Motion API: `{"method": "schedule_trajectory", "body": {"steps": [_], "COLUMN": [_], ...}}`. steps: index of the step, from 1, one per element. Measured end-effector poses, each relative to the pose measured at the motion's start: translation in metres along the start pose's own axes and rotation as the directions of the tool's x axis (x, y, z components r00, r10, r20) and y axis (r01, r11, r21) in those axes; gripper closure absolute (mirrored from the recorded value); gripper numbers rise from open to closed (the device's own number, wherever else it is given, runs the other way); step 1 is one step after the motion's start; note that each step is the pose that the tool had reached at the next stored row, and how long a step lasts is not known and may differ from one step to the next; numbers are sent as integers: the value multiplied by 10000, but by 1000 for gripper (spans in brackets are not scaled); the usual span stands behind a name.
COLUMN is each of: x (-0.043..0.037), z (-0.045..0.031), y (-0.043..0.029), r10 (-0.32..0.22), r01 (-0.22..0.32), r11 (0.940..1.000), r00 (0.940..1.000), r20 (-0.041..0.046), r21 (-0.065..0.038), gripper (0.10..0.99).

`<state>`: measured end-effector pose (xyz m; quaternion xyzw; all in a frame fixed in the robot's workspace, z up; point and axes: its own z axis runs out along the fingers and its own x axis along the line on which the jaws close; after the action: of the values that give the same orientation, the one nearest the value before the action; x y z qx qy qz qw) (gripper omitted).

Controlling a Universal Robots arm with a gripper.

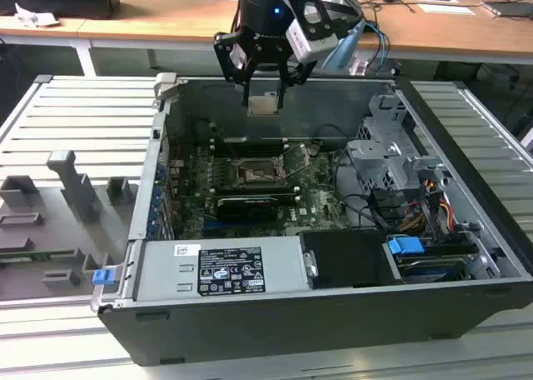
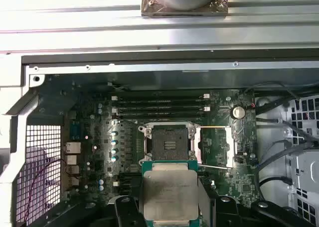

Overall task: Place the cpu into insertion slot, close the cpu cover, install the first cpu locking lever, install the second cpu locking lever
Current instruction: 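Place the cpu into insertion slot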

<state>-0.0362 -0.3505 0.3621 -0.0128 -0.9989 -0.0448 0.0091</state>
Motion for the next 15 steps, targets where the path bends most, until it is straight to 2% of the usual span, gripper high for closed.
{"method": "schedule_trajectory", "body": {"steps": [2, 4, 10, 15], "x": [0, 0, -1, -1], "z": [0, 10, 39, 46], "y": [0, -1, -4, -4], "r10": [17, 273, 406, 908], "r01": [-17, -273, -406, -909], "r11": [10000, 9996, 9992, 9959], "r00": [10000, 9996, 9992, 9958], "r20": [1, 24, 32, 77], "r21": [-1, -7, 25, 15], "gripper": [557, 557, 557, 557]}}
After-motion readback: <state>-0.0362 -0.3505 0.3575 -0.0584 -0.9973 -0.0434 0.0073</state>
